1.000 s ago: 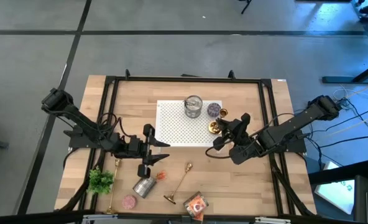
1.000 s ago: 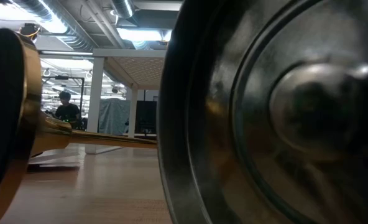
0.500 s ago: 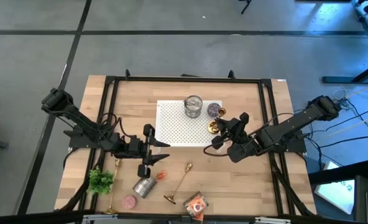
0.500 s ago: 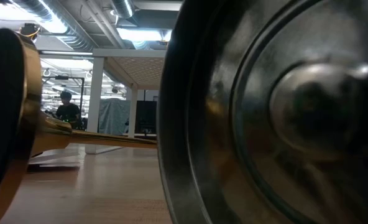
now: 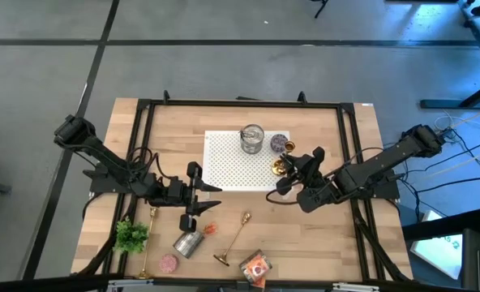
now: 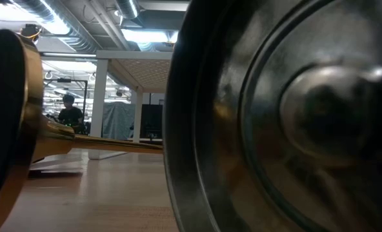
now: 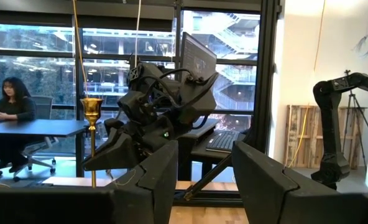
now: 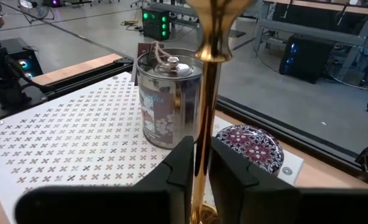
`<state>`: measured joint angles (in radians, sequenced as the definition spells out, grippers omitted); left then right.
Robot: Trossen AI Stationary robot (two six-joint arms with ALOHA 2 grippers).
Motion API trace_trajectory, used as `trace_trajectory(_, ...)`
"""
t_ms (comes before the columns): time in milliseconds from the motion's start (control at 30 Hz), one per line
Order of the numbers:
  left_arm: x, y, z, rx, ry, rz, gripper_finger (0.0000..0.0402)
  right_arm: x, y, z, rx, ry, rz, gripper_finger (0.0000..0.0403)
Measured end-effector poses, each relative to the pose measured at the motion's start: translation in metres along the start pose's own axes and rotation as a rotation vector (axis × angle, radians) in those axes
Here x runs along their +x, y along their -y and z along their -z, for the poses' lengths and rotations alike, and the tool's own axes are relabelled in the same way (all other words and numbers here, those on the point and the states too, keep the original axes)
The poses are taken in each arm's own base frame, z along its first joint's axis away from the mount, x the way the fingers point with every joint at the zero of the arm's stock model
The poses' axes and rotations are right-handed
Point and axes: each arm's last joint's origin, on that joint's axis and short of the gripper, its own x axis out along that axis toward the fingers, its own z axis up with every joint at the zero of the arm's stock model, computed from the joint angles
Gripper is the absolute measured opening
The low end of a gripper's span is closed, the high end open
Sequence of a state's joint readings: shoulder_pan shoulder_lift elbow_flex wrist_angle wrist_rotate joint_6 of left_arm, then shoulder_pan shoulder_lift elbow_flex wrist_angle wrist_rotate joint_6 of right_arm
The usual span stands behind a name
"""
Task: Pick & Place candle stick holders
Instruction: Put the right gold candle holder on the shelf
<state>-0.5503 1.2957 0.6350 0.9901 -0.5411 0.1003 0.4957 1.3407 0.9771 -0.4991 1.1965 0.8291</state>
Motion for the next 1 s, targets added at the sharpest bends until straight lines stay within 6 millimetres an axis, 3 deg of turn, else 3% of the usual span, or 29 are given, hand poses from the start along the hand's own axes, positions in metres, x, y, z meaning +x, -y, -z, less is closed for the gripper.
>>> trace_trajectory(400,0.0000,0.0000,0.0001,0.000,-0.001,0.000,0.0145,-0.0002,-0.0029,-0.0014,-0.021,-0.012,-0.033,0.0063)
trace_trajectory(1000,0.0000,0.0004,0.0002,0.001,-0.001,0.015,0.0144,-0.0010,-0.0036,-0.0017,-0.016,-0.016,-0.045,0.0163)
